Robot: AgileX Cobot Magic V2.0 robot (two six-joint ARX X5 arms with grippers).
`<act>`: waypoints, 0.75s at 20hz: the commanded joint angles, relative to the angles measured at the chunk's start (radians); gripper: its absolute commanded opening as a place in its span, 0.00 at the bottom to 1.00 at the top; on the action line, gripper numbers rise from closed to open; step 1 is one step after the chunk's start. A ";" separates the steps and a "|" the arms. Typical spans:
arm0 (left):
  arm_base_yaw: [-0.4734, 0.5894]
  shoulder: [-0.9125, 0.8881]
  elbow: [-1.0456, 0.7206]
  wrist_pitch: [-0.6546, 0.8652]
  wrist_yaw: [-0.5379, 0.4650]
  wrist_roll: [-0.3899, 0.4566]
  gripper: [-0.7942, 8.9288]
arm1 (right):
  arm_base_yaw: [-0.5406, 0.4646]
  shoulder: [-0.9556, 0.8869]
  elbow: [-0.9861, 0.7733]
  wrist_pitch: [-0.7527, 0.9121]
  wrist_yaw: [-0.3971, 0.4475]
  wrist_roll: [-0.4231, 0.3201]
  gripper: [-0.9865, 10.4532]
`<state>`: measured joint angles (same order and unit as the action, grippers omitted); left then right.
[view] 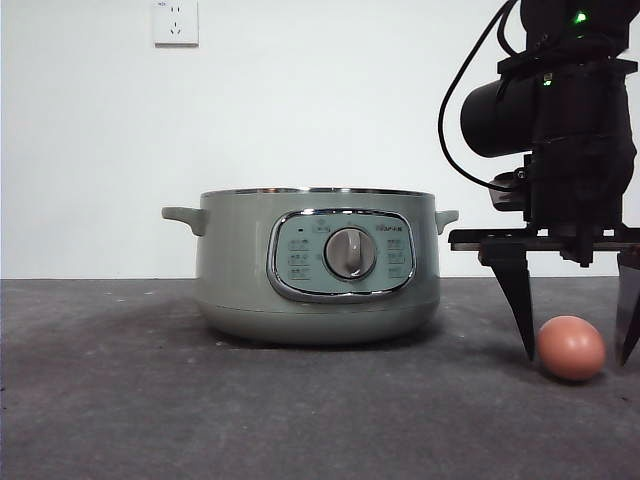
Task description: Pick up the egg,open the lid,put the egg in the pot,close the lid
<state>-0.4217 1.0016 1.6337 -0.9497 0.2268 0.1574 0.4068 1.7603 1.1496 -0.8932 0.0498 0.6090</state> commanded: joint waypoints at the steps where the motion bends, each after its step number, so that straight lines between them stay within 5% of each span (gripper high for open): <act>1: -0.001 -0.010 0.006 0.053 0.008 0.012 0.07 | 0.015 0.006 -0.005 0.010 0.003 0.016 0.36; 11: -0.001 -0.010 0.006 0.049 0.008 0.011 0.07 | 0.038 0.006 -0.005 0.005 0.004 0.034 0.11; 15: -0.001 -0.010 0.006 0.046 0.008 0.011 0.07 | 0.045 -0.011 -0.003 0.027 0.019 -0.018 0.08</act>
<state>-0.4217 1.0019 1.6337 -0.9501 0.2268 0.1574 0.4492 1.7561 1.1500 -0.8700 0.0639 0.6064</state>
